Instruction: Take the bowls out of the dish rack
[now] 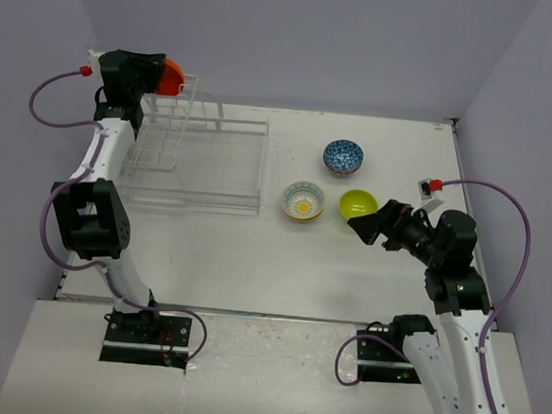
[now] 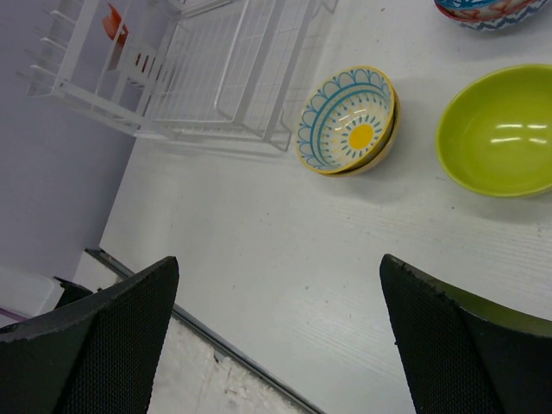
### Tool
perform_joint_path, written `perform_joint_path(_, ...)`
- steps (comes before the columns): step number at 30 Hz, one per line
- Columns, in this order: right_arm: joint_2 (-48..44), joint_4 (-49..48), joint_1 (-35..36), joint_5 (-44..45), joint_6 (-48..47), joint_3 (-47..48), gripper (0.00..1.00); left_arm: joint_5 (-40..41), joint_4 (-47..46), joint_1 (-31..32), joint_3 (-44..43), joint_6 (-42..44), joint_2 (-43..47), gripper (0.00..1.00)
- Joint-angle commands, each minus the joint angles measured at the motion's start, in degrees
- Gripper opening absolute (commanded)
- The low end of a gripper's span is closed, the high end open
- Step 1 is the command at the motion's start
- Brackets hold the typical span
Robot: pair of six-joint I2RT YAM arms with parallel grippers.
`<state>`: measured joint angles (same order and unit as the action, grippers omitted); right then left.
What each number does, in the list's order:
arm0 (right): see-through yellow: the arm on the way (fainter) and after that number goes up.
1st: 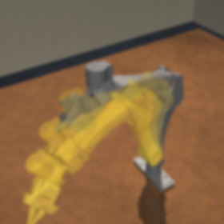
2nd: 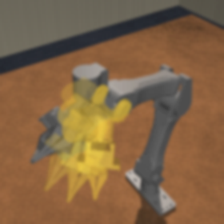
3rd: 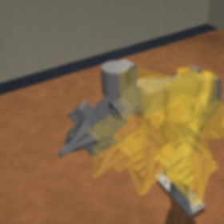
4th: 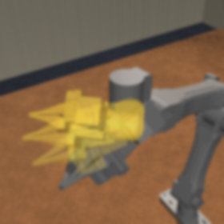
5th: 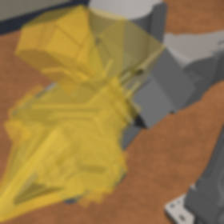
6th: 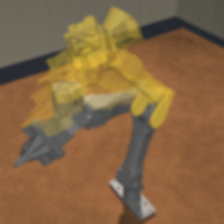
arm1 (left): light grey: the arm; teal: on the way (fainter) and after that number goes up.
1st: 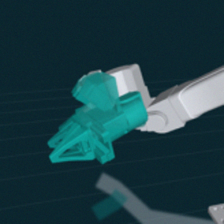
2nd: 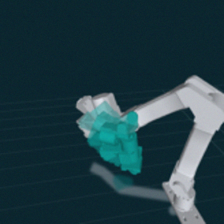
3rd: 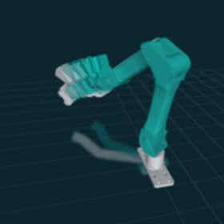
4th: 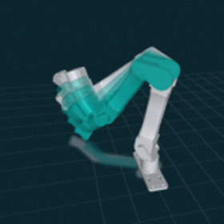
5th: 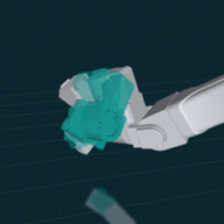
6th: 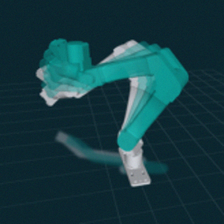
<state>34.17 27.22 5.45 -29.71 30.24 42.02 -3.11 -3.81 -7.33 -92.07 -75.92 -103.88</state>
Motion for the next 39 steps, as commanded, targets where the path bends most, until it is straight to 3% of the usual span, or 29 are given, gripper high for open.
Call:
perform_joint_path(1, 0.1, -2.88, -0.09, -1.58, -1.41, 0.08, 0.99, 0.74, -3.13, 0.39, -2.94, -0.46, -1.24, 0.34)
perform_joint_path(4, -0.07, -2.96, 0.0, -1.58, -1.67, 0.08, 0.99, 0.83, -3.3, 0.39, -3.02, -0.72, -1.42, 0.19)
perform_joint_path(12, -0.42, -2.97, 0.0, -1.75, -1.5, 0.08, 0.99, 1.09, -3.83, 0.39, -2.24, -0.63, 0.25, 0.0)
perform_joint_path(35, -0.6, -3.49, 0.0, -1.84, -1.41, 0.61, 0.99, -0.22, -9.54, 0.83, 2.07, -0.72, 12.38, 0.0)
perform_joint_path(39, -0.6, -3.84, 0.0, -0.96, -0.71, 1.04, 0.99, -9.06, -14.98, 2.14, -0.19, 10.94, 14.58, 0.0)
